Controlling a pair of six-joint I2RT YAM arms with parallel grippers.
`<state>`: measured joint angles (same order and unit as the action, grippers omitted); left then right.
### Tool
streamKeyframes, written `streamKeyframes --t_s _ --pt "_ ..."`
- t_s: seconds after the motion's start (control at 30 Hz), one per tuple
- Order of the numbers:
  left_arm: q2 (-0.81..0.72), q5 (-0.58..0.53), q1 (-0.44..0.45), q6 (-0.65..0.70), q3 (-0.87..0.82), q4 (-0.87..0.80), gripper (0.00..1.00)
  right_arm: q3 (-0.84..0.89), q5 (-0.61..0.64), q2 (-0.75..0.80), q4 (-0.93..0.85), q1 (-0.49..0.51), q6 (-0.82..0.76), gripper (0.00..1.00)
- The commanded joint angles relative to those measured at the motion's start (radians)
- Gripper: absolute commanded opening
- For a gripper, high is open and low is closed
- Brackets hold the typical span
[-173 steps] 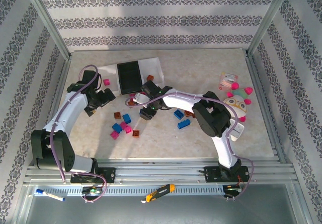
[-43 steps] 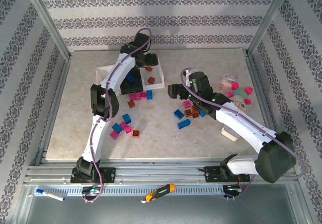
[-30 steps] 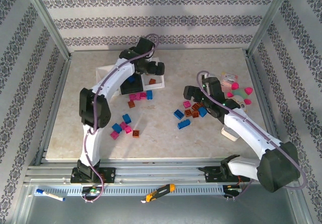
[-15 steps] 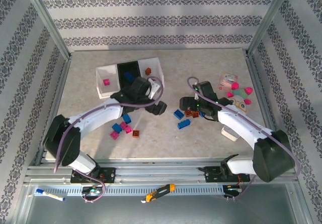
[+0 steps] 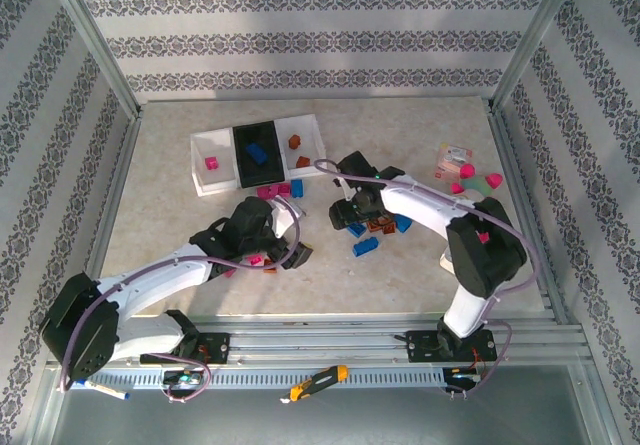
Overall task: Sort the legos into containers by color
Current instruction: Pick up the lego from the center of the table.
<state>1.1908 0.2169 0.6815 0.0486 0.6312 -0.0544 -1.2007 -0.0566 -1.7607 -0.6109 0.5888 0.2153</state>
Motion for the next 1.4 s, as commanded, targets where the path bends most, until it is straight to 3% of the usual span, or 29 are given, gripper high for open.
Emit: streamKeyframes --t_s 0.0,0.4,0.53,0.63,0.83,1.13,1.37 --pt "-0.039 0.020 0.013 0.043 -0.029 0.080 0.99 -0.065 0.061 -0.060 -0.082 0.022 -0.062 0.66" --pt "-0.089 0.043 0.013 0.068 -0.086 0.095 0.99 -0.149 0.167 -0.211 -0.149 0.052 -0.105 0.60" --pt "-0.097 0.036 0.013 0.066 -0.090 0.096 0.99 -0.142 0.167 -0.212 -0.152 0.055 -0.088 0.49" --pt "-0.107 0.026 0.013 0.056 -0.097 0.098 0.99 -0.140 0.168 -0.192 -0.147 0.058 -0.073 0.34" --pt "-0.164 -0.038 0.013 -0.041 -0.145 0.135 0.99 -0.180 0.137 -0.132 -0.131 0.068 -0.038 0.26" --pt "-0.362 -0.190 0.006 -0.134 -0.223 0.071 0.99 -0.321 0.065 -0.129 0.158 0.121 0.058 0.21" --pt "-0.503 -0.293 -0.035 -0.202 -0.222 -0.036 0.99 -0.570 0.144 -0.308 0.317 0.140 0.173 0.18"
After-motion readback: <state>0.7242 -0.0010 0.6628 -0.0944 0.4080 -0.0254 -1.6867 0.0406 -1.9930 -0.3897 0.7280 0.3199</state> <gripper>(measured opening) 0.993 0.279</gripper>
